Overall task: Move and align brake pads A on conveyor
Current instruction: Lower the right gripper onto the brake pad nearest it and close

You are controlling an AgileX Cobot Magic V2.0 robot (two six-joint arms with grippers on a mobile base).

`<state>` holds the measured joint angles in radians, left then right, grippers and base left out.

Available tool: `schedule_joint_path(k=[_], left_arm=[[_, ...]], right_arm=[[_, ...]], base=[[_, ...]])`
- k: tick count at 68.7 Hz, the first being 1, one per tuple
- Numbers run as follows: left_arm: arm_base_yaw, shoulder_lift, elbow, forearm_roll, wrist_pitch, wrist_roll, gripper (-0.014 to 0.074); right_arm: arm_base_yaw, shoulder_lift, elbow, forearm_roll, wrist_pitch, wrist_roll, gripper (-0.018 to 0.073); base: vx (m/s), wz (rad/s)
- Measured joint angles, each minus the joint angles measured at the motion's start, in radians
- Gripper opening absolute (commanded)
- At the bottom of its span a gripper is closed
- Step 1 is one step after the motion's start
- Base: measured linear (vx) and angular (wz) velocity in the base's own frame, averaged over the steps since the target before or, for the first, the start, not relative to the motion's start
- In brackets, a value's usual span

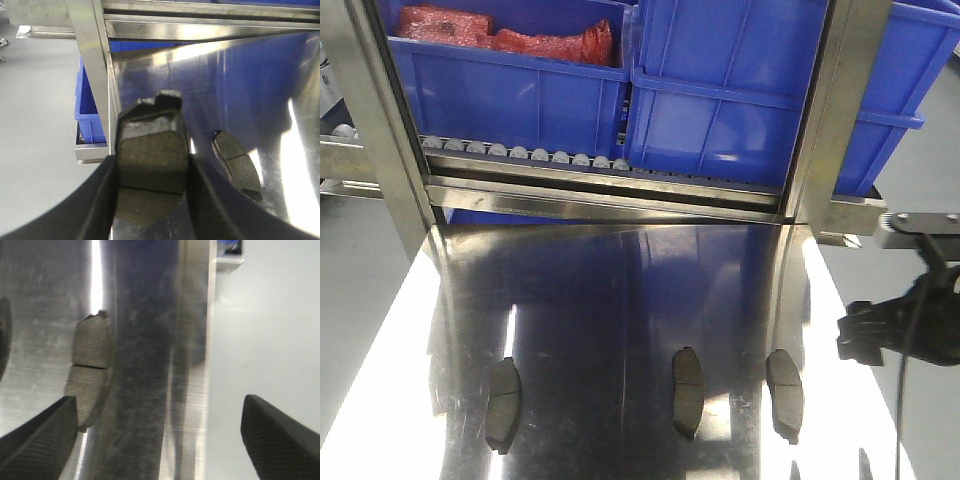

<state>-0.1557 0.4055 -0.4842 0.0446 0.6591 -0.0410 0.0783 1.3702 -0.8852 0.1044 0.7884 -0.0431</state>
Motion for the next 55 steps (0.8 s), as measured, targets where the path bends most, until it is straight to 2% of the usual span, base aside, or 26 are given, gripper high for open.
schedule_joint_path(k=[31, 41, 55], left_arm=[[0.0, 0.0, 0.0, 0.0, 0.0, 0.0, -0.0006], [0.0, 0.0, 0.0, 0.0, 0.0, 0.0, -0.0006], [0.0, 0.0, 0.0, 0.0, 0.0, 0.0, -0.0006]], right_arm=[[0.185, 0.269, -0.139, -0.022, 0.037, 0.218, 0.062], [0.211, 0.335, -0.141, -0.054, 0.035, 0.266, 0.0615], [0.216, 0.386, -0.141, -0.092, 0.015, 0.278, 0.061]], base=[[0.0, 0.0], [0.0, 0.0], [0.0, 0.0]])
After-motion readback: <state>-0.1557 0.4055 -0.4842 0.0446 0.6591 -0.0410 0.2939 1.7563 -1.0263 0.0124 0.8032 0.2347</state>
